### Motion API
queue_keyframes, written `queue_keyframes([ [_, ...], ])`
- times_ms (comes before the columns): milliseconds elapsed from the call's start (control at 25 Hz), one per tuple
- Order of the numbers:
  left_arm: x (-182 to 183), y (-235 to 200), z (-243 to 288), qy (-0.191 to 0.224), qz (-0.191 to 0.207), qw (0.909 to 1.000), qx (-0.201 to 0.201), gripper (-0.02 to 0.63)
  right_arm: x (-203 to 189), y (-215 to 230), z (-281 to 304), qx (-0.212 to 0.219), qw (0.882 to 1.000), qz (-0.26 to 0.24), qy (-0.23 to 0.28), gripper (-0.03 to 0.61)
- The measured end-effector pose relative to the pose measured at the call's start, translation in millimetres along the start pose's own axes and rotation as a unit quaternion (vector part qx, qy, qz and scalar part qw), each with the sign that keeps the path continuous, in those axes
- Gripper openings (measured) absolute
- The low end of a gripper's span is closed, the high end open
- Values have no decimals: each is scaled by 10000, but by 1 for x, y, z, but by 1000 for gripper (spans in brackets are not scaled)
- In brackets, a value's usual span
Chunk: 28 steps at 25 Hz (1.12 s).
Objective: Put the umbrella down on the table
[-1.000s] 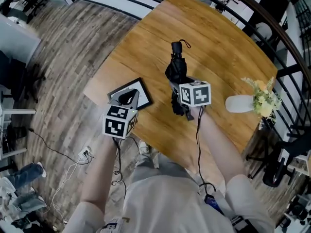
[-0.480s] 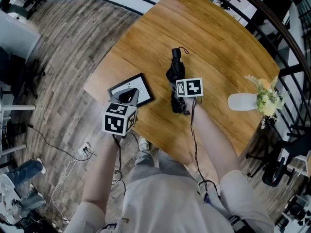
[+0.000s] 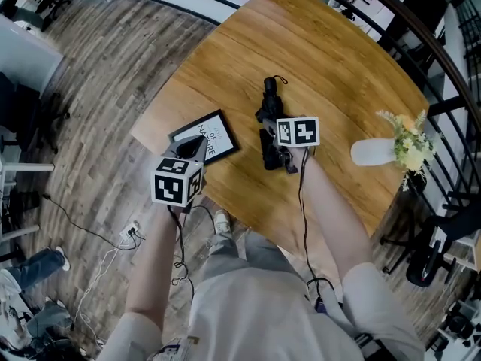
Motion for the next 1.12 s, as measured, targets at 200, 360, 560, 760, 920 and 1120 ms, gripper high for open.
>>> queue_keyframes([
  [200, 11, -3, -20, 217, 23, 9997, -57, 17, 35, -24, -41, 184, 9980, -113, 591, 224],
  [360, 25, -1, -39, 433, -45, 9990, -87, 17, 68, -44, -88, 402, 9917, -314, 1181, 190],
  [560, 47, 4, -67, 747, 164, 9970, -138, 17, 97, -75, -153, 479, 9785, -598, 1916, 152],
  [760, 66, 13, -98, 1020, 633, 9925, -222, 17, 106, -111, -210, 404, 9617, -927, 2548, 110],
  [920, 81, 23, -128, 1395, 848, 9861, -320, 17, 107, -138, -250, 444, 9493, -1150, 2891, 74],
  [1120, 95, 38, -168, 1875, 1169, 9745, -376, 17, 98, -167, -288, 273, 9333, -1613, 3198, 64],
])
Point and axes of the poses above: the fingertips, and each gripper's own axes: z forward along the fingers, y to its right, x out of its top, the point moved 7 cm from there along -z, backward along the fingers, and after that the axes turned 6 degrees about -z, right-handed, at the moved point
